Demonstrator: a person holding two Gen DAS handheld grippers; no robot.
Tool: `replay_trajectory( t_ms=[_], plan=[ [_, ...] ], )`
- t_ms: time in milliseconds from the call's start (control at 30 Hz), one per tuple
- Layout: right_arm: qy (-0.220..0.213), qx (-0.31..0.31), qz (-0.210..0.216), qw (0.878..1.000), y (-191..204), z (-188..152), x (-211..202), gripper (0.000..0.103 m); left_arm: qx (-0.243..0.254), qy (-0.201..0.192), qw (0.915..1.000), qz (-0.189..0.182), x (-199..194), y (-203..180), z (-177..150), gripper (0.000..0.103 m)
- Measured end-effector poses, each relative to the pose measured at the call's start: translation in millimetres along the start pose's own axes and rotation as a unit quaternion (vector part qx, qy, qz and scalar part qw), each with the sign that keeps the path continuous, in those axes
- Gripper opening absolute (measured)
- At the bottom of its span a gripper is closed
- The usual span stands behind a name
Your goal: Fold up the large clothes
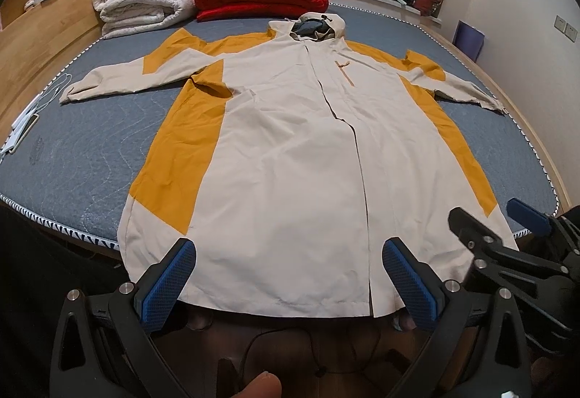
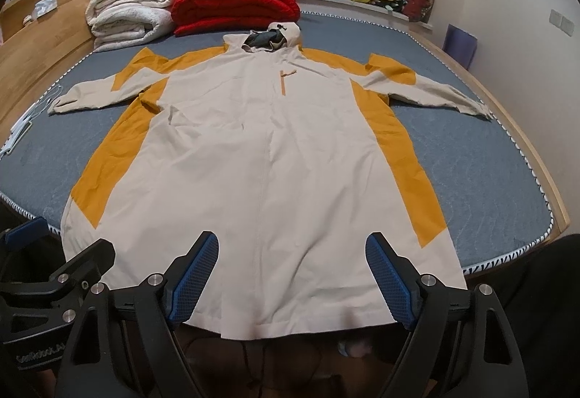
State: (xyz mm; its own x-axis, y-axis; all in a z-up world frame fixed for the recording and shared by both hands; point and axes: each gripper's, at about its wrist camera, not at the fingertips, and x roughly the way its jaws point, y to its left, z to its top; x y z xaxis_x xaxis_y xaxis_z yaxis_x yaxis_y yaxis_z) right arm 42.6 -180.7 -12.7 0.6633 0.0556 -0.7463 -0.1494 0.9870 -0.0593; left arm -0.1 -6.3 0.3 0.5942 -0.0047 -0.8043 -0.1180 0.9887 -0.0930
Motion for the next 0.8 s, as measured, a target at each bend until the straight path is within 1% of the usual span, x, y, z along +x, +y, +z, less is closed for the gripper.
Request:
replay_trajectory(
  t_ms=[300,467,500,567,633,667,700,733,800],
  plan=[
    [0.029,0.006,0.003,1.000,-4.8,-3.3,12.3,0.086,0.002,0.008,0.9999,0.009,-1.7,-2.2,1.4,0.103],
    [0.030,0.010,0.001,1.000,-8.3,-3.4,12.4,0.090,0.004,-0.010,0.9999,0.010,-6.7,-6.5,4.1,0.103],
    [0.027,0.011,0.002,1.000,-9.1,-2.8,11.7,0.091,0.001,-0.013,0.9999,0.009,-8.9,-6.6,6.7,0.103],
    [0.022,0.014,0.004,1.000,-11.3,-0.3,8.7,0.092,-0.017,-0.004,0.9998,-0.013,-17.5,-4.5,16.3,0.103],
    [0.015,0.017,0.008,1.000,-13.7,3.5,3.4,0.096,-0.023,-0.030,0.9992,-0.011,-41.2,-3.8,30.0,0.103],
    [0.012,0.018,0.010,1.000,-14.9,6.0,1.0,0.097,-0.011,-0.061,0.9981,-0.002,-56.2,-5.8,36.0,0.103],
    [0.009,0.017,0.012,1.000,-16.0,9.0,-3.1,0.098,0.001,-0.083,0.9966,0.005,-66.6,-7.7,40.7,0.103],
    [0.007,0.016,0.011,1.000,-16.6,12.2,-6.0,0.100,0.006,-0.095,0.9955,0.009,-72.9,-7.5,46.3,0.103],
    [0.002,0.014,0.007,1.000,-19.0,22.2,-14.8,0.100,0.001,-0.111,0.9938,0.000,-80.3,-1.4,57.1,0.103]
  ],
)
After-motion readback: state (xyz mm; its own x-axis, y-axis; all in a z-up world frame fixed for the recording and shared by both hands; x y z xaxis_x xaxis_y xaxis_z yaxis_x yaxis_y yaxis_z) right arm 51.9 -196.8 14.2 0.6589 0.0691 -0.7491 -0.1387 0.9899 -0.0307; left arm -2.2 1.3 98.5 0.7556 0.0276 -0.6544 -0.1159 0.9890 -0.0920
